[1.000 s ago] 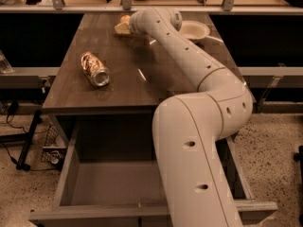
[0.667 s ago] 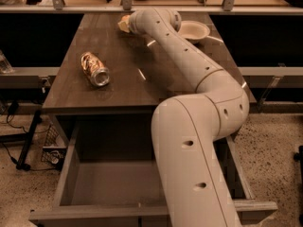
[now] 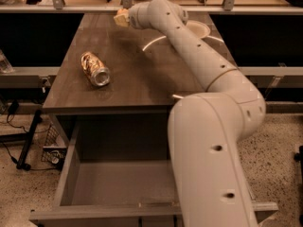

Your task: Place orange into top drawer

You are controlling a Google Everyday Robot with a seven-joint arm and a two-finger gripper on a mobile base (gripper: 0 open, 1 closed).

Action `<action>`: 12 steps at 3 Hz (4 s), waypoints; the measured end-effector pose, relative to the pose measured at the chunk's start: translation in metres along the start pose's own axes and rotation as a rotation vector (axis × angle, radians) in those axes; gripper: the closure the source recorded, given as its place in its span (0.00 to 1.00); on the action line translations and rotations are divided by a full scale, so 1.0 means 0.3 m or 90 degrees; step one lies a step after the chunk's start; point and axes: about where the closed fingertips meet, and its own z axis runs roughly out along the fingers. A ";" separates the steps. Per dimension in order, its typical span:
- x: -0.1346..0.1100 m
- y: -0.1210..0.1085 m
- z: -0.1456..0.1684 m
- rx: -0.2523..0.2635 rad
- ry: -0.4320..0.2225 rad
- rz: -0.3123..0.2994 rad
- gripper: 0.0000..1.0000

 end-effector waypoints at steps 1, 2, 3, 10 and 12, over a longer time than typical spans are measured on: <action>-0.026 0.064 -0.118 -0.051 -0.015 -0.006 1.00; -0.068 0.087 -0.287 -0.069 -0.045 -0.010 1.00; -0.026 0.128 -0.576 -0.068 -0.059 -0.032 1.00; 0.305 0.294 -1.444 -0.176 0.024 -0.191 1.00; 0.422 0.334 -1.594 -0.191 0.070 -0.218 1.00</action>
Offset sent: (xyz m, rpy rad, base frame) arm -0.1758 -0.0708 0.0163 0.0481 0.0031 0.1700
